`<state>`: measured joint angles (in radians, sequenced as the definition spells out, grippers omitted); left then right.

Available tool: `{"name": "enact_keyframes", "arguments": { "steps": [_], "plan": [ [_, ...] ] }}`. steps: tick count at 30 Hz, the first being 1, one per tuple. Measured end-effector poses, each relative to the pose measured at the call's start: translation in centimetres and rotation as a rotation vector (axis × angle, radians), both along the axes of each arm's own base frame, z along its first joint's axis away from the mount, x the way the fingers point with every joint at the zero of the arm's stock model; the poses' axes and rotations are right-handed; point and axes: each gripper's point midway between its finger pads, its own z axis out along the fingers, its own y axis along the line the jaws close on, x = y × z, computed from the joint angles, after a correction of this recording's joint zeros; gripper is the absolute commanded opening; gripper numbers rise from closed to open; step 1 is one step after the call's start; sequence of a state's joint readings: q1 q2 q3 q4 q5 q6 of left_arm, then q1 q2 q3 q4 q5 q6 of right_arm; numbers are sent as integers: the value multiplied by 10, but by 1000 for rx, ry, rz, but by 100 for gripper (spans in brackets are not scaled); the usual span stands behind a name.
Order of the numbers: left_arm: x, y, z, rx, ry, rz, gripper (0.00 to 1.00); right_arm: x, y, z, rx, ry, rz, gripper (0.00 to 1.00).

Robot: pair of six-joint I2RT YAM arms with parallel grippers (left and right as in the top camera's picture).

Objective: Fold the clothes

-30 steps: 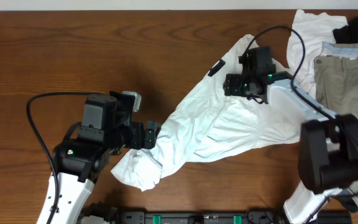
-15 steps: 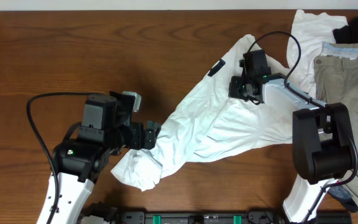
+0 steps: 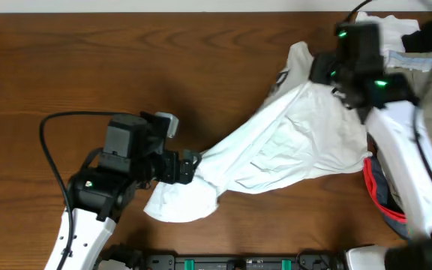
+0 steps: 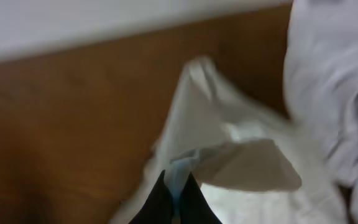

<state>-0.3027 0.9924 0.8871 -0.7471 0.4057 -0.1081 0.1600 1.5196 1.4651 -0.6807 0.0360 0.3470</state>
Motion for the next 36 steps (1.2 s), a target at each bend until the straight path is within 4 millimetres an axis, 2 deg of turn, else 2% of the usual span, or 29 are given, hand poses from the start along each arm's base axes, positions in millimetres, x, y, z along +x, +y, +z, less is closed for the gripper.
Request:
{"name": "enact_keyframes", "arguments": {
  "steps": [2,4,6,9,14,22,28,32,36],
  "plan": [
    [-3,-11,2,0,-18,-44,98,-5,-2,34,6,-65,-5,1],
    [-6,-25,5,5,-51,-96,98,-11,-4,57,7,-98,-10,1],
    [-12,-38,7,10,-71,-145,98,-13,-5,61,5,-100,-13,1],
    [-25,-60,8,40,-112,-235,98,-15,-6,51,-5,-62,-16,1],
    [-38,-77,-6,164,-145,-293,98,-14,-7,38,-16,-16,-17,1],
    [-40,-101,-53,364,-130,-323,98,-20,-9,31,-26,19,-26,1],
    [-44,-133,-92,418,-112,-365,98,-21,-13,29,-33,29,-44,1],
    [-44,-142,-108,442,-104,-363,98,-23,-13,28,-34,36,-44,1],
    [-37,-140,-113,468,-121,-305,98,-23,-13,31,-28,33,-48,1]
  ]
}}
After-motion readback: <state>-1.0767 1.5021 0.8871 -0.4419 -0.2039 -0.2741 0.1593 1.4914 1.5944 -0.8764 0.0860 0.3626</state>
